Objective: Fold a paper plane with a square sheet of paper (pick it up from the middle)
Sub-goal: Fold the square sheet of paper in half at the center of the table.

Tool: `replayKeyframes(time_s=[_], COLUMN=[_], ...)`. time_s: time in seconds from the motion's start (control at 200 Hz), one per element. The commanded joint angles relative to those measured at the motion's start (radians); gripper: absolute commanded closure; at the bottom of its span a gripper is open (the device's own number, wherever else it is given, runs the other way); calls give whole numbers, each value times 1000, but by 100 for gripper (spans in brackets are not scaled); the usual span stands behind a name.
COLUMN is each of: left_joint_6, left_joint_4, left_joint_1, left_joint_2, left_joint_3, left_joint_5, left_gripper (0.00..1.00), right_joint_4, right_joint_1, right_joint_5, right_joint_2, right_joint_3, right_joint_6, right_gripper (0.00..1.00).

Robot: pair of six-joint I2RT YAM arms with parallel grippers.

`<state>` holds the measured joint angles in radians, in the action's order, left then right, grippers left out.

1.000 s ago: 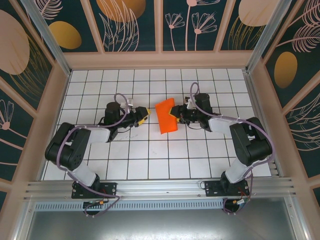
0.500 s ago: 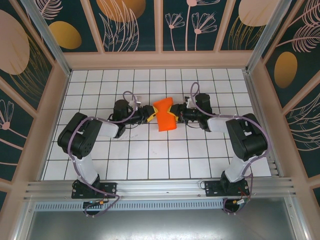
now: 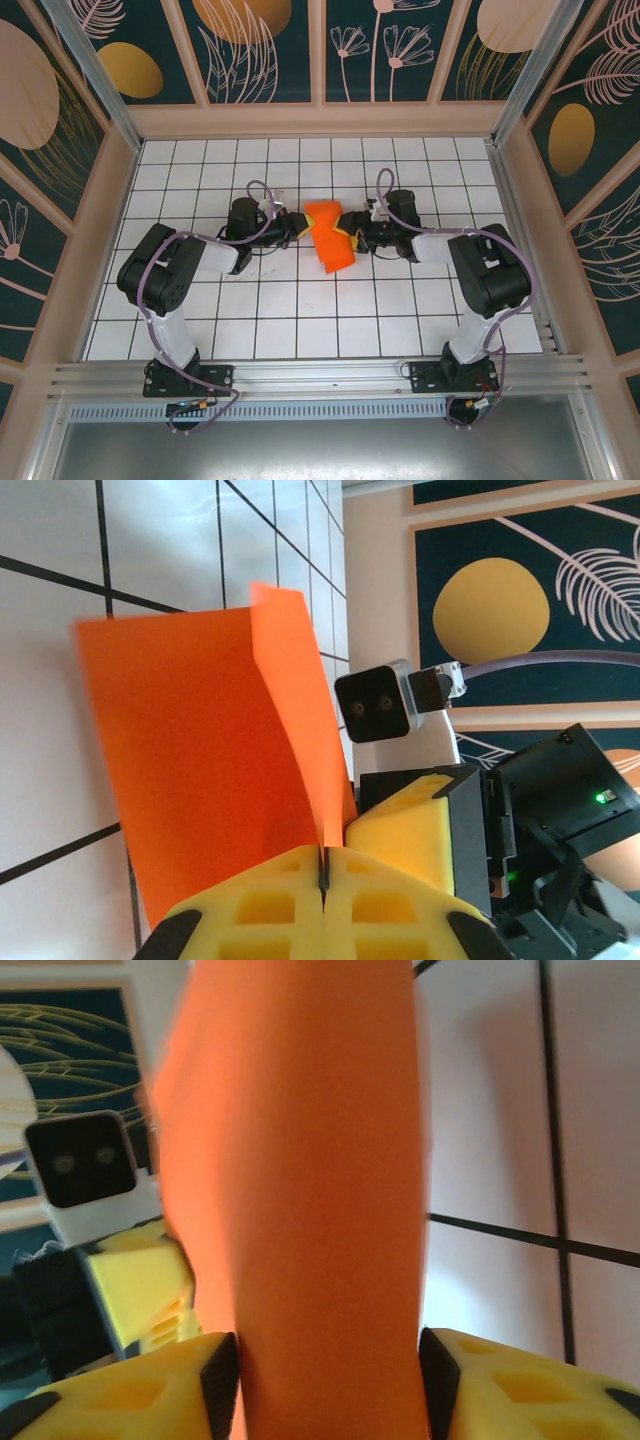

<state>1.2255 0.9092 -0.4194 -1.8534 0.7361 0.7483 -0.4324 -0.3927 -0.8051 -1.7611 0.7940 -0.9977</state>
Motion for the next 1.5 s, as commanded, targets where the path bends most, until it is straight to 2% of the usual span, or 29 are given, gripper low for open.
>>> replayKeyframes(time_s=[0.0,0.11,0.335,0.475,0.605,0.766,1.026,1.491], left_joint_6=[-55,-74,-85,-80,-67,-69,-108,-214], left_joint_4=[-29,-56,-76,-73,-59,-100,-229,-444], left_joint_1=[-4,-5,-28,-49,-73,-108,-122,-122], left_joint_2=[-5,-1,-10,-27,-50,-83,-135,-204], left_joint_3=[31,43,75,94,113,140,179,300], left_joint_5=[-3,0,10,2,-1,-46,-109,-119], left_gripper=[100,100,100,100,100,100,100,99], right_joint_4=[190,303,405,457,447,465,530,600], right_joint_1=[-25,-42,-48,-36,4,44,55,55], right_joint_5=[98,181,308,372,326,208,193,218], right_joint_2=[3,16,75,123,166,167,88,-43], right_joint_3=[64,104,114,109,75,67,88,175], right_joint_6=[130,190,247,293,333,425,470,499], right_gripper=[37,27,9,5,5,8,19,40])
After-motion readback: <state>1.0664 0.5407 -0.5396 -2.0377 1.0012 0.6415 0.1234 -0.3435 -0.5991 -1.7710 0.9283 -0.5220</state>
